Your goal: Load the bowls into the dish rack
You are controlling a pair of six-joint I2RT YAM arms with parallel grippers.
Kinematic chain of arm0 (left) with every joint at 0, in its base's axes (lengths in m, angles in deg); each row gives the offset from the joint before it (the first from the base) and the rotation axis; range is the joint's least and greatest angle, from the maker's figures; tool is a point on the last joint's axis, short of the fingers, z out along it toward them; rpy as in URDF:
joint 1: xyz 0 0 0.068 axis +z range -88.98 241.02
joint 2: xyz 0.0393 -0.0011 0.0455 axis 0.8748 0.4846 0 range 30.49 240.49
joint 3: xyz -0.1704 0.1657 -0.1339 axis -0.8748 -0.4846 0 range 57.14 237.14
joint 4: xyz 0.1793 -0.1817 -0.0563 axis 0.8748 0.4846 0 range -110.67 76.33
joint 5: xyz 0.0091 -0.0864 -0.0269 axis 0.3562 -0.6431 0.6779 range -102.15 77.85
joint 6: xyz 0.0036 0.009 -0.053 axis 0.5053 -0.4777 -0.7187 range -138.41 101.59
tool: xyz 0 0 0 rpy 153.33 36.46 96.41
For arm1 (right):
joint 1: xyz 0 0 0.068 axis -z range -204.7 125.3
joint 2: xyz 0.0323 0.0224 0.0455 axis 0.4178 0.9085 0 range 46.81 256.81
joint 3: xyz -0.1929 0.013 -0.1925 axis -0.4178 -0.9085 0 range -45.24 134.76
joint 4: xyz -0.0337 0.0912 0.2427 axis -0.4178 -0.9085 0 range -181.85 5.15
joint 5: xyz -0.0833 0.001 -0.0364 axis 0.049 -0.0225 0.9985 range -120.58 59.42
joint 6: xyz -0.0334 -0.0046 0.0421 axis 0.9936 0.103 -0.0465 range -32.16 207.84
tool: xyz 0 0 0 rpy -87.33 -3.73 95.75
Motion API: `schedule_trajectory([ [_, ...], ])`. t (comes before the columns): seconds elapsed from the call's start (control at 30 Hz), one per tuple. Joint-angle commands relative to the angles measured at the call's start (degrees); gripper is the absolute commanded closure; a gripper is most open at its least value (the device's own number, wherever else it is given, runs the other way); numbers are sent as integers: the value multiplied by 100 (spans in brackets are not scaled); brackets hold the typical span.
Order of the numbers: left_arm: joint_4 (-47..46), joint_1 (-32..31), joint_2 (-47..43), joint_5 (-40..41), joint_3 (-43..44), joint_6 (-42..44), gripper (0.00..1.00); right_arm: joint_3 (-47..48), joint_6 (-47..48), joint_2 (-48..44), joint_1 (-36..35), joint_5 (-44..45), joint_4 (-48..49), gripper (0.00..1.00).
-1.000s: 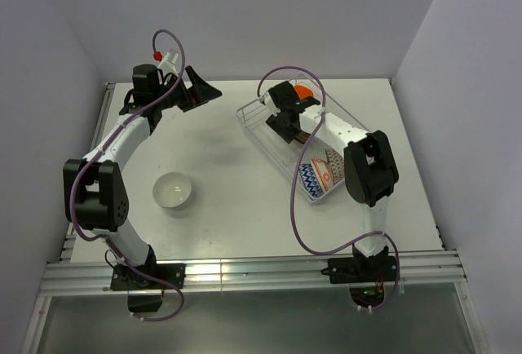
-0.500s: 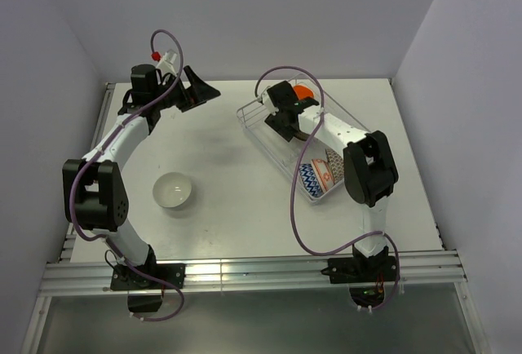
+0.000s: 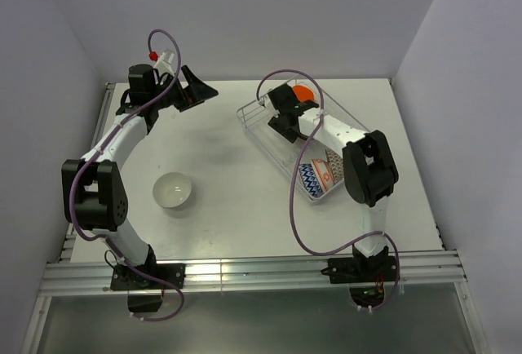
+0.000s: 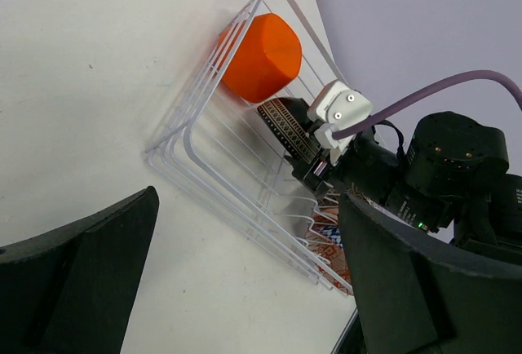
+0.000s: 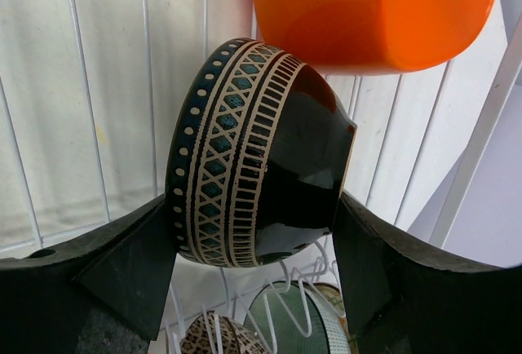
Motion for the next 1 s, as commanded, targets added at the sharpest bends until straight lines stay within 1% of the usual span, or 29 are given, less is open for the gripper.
schedule_trajectory([
  [0.0,-121,38,-79,-139,94,135,3,-13,116,-170,30,339,340,100],
  [0.23,-68,38,-53,-122,156,161,3,57,142,208,21,462,340,100],
  [0.33,-33,47,-70,-122,156,205,3,57,133,234,21,479,279,87],
  [0.37,-7,47,-79,-113,156,214,3,83,107,234,21,453,253,82],
  [0.4,-6,55,-79,-113,156,223,3,101,81,234,12,427,165,67],
  [0.43,2,56,-79,-122,156,231,3,136,54,226,12,357,103,59],
  [0.47,3,64,-79,-131,156,231,3,197,28,208,12,304,-10,42],
  [0.57,3,64,-53,-131,156,231,3,311,-34,191,-31,137,-247,24],
  [0.6,-15,64,-53,-139,156,223,3,347,-60,173,-49,93,-327,16],
  [0.67,-15,64,-53,-139,156,223,3,452,-122,190,-84,-82,-546,7],
  [0.7,-15,64,-53,-139,156,231,3,496,-174,190,-93,-188,-643,0],
  [0.97,37,64,-62,-131,138,293,3,936,-438,322,-120,-706,-1215,0],
])
